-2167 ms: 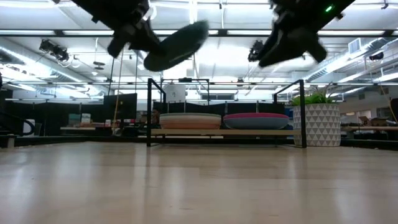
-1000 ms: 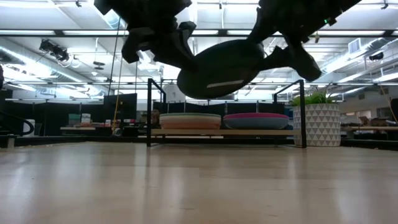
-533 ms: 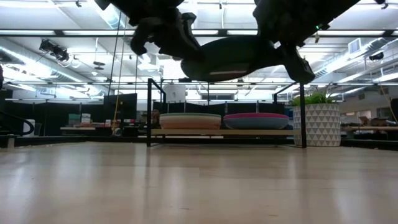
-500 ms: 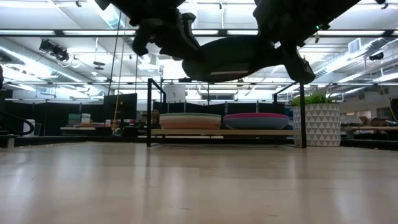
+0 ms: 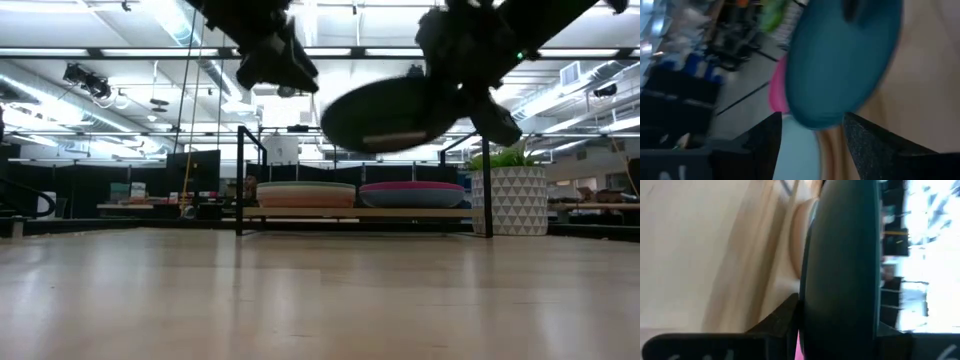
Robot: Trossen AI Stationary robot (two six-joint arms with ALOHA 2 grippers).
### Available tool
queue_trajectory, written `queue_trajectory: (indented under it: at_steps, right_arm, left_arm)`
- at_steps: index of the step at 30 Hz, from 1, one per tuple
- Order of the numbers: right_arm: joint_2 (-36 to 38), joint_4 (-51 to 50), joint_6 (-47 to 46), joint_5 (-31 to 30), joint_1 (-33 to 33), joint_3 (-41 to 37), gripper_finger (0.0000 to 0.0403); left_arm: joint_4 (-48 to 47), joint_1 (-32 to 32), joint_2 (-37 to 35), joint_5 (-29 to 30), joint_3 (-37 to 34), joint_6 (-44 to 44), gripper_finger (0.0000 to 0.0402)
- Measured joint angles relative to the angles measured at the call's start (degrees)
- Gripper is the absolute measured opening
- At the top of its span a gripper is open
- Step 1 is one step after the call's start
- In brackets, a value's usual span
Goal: Place and stack plates onto a shelf
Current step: Stack the dark blue plate on top of the pink plate on the shelf
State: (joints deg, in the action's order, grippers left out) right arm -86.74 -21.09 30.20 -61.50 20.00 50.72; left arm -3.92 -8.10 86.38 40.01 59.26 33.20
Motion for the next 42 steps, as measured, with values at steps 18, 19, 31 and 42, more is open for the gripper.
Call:
queue_trajectory:
  at_steps: [18,19,31,42]
  right_arm:
    - [0.0,-3.9,-10.2,5.0,-23.0,0.0,0.0104]
    - [0.0,-3.8,-10.2,6.5,-24.4,0.0,0.0104]
    - [-1.7,-0.5,-5.1,20.4,-30.8,0.0,0.0166]
    - [5.2,6.0,0.1,20.4,-26.7,0.0,0.0262]
  left_arm:
    - [3.5,-11.9,-6.1,4.8,-13.8,-15.7,0.0160]
    - [3.5,-12.5,-6.9,5.0,-14.0,-16.4,0.0158]
    - [2.8,-15.6,-11.5,6.4,-16.2,-22.2,0.0155]
    - [1.4,-16.5,-11.4,6.3,-16.2,-23.7,0.0155]
